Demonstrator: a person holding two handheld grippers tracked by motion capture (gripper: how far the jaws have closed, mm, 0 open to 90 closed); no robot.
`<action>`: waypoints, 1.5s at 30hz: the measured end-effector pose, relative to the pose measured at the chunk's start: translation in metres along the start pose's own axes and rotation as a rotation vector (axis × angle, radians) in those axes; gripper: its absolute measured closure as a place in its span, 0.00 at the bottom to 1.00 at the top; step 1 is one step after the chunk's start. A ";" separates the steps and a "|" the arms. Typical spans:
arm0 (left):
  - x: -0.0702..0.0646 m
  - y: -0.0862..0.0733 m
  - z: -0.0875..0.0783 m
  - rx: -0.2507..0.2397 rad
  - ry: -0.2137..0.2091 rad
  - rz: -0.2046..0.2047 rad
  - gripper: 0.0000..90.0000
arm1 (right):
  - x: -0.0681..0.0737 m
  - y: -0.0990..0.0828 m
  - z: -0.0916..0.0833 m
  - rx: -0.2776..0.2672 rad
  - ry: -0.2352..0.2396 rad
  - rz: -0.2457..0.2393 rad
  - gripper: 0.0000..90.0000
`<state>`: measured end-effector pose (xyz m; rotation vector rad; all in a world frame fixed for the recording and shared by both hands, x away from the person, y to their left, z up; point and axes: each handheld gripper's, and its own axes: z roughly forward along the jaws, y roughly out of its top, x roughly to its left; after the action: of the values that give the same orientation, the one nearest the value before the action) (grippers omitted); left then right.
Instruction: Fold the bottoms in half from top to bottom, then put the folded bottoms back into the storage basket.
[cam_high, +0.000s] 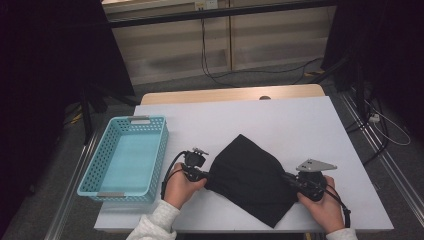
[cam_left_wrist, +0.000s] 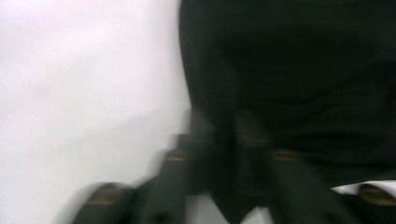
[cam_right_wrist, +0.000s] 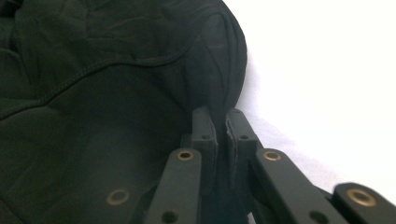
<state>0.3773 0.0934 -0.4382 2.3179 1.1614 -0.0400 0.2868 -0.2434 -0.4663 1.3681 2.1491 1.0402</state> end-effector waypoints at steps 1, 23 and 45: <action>0.001 0.003 -0.001 0.030 -0.009 0.000 0.92 | 0.000 0.001 0.000 0.001 0.001 -0.005 0.94; 0.030 0.083 -0.092 0.258 0.047 0.048 0.96 | 0.026 0.029 0.004 -0.075 0.106 0.044 0.95; 0.049 0.122 -0.218 0.252 0.161 0.039 0.96 | 0.081 0.100 0.005 -0.233 0.223 -0.004 0.95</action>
<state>0.4545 0.1753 -0.2094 2.6047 1.2508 0.0164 0.3137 -0.1445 -0.3884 1.1874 2.0979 1.4499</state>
